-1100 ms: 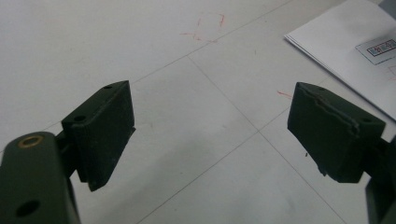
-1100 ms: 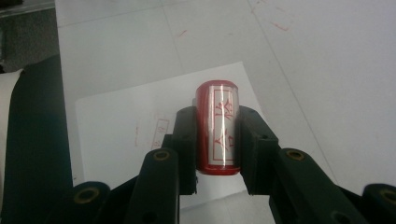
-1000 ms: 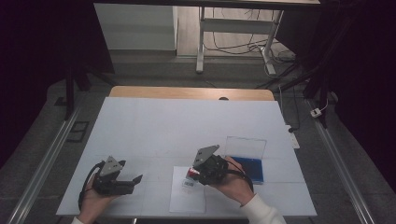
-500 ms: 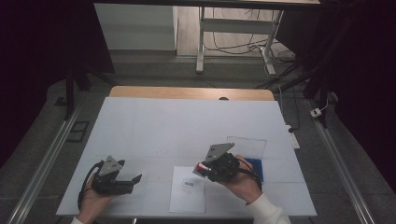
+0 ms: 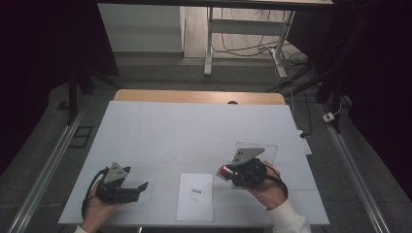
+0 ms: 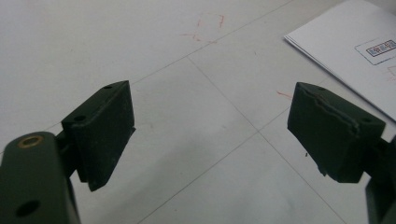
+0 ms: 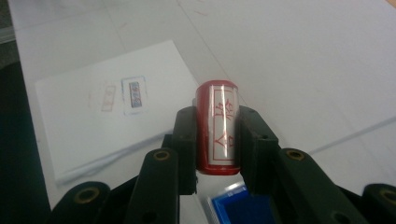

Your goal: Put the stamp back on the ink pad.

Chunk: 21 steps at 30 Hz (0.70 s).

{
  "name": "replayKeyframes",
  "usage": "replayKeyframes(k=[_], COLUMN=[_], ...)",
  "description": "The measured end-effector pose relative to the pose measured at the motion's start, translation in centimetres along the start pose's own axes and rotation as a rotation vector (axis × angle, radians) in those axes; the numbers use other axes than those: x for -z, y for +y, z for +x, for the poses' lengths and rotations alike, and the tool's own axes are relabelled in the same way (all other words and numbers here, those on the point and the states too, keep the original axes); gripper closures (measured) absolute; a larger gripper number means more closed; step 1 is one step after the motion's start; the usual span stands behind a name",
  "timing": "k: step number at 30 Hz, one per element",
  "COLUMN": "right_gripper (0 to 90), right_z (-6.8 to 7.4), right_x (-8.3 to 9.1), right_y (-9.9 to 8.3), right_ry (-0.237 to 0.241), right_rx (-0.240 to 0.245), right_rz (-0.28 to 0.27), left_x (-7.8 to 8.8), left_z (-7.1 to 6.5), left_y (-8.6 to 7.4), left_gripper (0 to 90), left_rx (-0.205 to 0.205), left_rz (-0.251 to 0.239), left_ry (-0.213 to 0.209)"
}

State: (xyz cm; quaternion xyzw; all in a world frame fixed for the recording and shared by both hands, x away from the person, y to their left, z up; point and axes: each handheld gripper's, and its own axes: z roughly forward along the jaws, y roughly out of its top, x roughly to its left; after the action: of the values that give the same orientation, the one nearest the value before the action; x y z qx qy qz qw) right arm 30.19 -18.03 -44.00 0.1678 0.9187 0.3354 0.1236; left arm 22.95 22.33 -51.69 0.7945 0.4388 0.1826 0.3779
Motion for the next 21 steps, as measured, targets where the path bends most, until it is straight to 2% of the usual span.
replayKeyframes(k=[9,11,21], right_gripper=[69.7,69.7,69.6], right_z=[-1.6,-2.0,-3.6], right_x=[1.5,1.8,2.9], right_y=[-1.8,-2.2,-4.3], right_ry=[-0.067,-0.086,-0.125], right_rx=[-0.047,-0.049,-0.101], right_rz=[0.012,0.032,0.062], left_x=[0.0,0.0,0.0], left_z=[0.0,0.0,0.0], left_y=[0.0,0.0,0.0], left_gripper=[15.2,15.1,15.2], left_rx=[0.001,0.001,0.0], left_rz=[-0.003,-0.004,-0.003], left_ry=[-0.002,-0.002,-0.003])
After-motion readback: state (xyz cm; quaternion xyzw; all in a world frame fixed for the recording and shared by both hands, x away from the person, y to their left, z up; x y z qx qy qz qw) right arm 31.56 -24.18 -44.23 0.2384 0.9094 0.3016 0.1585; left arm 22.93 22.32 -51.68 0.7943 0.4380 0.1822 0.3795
